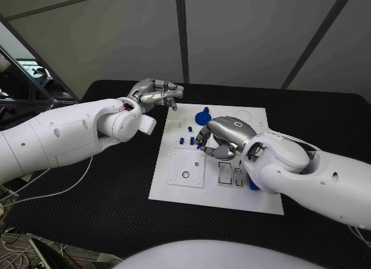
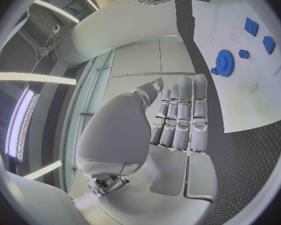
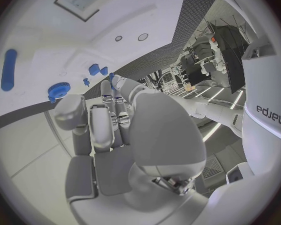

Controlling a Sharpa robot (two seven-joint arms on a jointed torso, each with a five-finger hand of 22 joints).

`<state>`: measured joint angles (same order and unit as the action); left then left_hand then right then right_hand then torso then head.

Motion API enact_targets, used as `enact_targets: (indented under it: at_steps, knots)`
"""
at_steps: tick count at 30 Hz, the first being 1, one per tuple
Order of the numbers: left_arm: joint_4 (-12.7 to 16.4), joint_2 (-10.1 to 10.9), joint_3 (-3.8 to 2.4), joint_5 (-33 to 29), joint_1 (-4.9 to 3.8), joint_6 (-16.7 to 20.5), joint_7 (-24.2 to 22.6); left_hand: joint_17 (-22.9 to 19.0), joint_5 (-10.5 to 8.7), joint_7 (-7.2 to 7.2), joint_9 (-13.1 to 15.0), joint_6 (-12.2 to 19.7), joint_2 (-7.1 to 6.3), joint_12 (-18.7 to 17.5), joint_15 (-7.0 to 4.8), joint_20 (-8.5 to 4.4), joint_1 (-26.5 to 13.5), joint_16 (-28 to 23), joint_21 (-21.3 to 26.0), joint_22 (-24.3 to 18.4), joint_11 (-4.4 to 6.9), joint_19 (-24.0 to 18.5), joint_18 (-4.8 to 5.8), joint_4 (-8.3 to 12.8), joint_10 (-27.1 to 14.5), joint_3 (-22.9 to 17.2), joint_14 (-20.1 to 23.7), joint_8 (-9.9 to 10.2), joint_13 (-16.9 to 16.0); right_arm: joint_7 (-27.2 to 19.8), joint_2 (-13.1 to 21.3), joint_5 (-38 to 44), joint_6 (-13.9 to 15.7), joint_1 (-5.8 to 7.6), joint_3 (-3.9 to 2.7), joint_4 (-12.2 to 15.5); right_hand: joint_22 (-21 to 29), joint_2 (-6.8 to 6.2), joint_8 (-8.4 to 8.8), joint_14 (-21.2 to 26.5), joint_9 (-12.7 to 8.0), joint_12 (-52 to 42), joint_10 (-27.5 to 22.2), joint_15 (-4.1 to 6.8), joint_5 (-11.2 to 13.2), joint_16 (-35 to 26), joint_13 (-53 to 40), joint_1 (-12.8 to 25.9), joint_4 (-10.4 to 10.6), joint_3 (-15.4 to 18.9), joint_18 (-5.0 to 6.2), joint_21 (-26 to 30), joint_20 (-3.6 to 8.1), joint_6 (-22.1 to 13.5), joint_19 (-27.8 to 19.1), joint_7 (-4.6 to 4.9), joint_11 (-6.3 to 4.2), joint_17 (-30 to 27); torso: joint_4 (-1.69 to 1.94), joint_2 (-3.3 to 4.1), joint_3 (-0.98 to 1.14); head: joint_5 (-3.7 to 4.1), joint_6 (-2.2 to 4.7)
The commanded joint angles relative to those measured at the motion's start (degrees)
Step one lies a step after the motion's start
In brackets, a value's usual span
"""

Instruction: Assemble the parts on the task board

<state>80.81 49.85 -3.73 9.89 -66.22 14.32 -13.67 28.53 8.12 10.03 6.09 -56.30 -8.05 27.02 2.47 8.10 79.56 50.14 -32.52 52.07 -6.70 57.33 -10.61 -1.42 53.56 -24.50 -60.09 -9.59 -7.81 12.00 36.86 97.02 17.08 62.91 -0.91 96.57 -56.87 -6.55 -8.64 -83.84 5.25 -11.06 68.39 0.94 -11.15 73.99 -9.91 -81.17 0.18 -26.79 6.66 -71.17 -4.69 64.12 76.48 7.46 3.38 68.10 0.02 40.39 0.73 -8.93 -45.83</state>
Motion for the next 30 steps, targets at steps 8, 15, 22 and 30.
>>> enact_targets:
  at_steps: [8, 15, 22, 30]
  knots:
    - [-0.1, -0.3, -0.06, 0.2, -0.11, -0.6, -0.5, -0.1, -0.09, 0.03, 0.0, -0.3, 0.57, 0.3, 0.09, 0.08, 0.1, -0.3, 0.3, 0.0, -0.03, 0.2, 0.20, 0.1, -0.5, 0.4, 0.2, -0.2, 0.1, -1.2, -1.1, -0.1, -3.1, -0.70, 1.38, -1.5, -0.1, 0.06, -0.16, -2.5, 0.1, 0.4, 0.5, 0.38, -0.2, 0.4, 0.1, 0.5, -0.1, -0.3, -0.48, -0.2, 0.05, 0.3, 0.2, 0.14, 0.03, 0.2, 0.04, 0.01, 0.02, -0.74, -0.89]
    - [0.0, -0.3, -0.06, 0.2, -0.11, -0.6, -0.5, -0.1, -0.09, 0.03, 0.0, -0.3, 0.57, 0.3, 0.09, 0.08, 0.1, -0.3, 0.3, 0.0, -0.03, 0.2, 0.20, 0.1, -0.5, 0.4, 0.2, -0.2, 0.1, -1.1, -1.4, 0.1, -4.2, -1.12, 1.55, -1.7, -0.1, 0.06, -0.16, -2.5, 0.1, 0.4, 0.5, 0.38, -0.2, 0.4, 0.1, 0.5, -0.1, -0.3, -0.48, -0.2, 0.05, 0.3, 0.2, 0.14, 0.03, 0.2, -0.01, -0.04, -0.06, -0.97, -1.22]
    - [-0.1, -0.3, -0.06, 0.2, -0.11, -0.7, -0.5, -0.1, -0.08, 0.02, 0.0, -0.3, 0.57, 0.3, 0.10, 0.09, 0.1, -0.4, 0.4, -0.1, -0.04, 0.2, 0.21, 0.1, -0.6, 0.4, 0.3, -0.2, 0.1, -1.1, -1.5, 0.2, -4.6, -1.31, 1.60, -1.8, -0.2, 0.09, -0.13, -2.5, 0.1, 0.4, 0.5, 0.37, -0.3, 0.5, 0.1, 0.5, -0.1, -0.3, -0.50, -0.3, 0.06, 0.3, 0.3, 0.15, 0.04, 0.2, 0.00, -0.06, -0.03, -1.07, -1.49]
    - [-0.1, -0.4, -0.06, 0.2, -0.11, -0.8, -0.4, -0.1, -0.08, 0.02, 0.0, -0.3, 0.57, 0.3, 0.10, 0.09, 0.1, -0.4, 0.4, -0.1, -0.04, 0.2, 0.21, 0.1, -0.6, 0.4, 0.3, -0.2, 0.1, -1.1, -1.5, 0.3, -5.5, -1.39, 1.61, -1.8, -0.2, 0.09, -0.13, -2.5, 0.1, 0.4, 0.5, 0.37, -0.3, 0.5, 0.1, 0.5, -0.1, -0.3, -0.50, -0.3, 0.06, 0.3, 0.3, 0.15, 0.04, 0.2, -0.01, -0.07, -0.01, -1.02, -1.63]
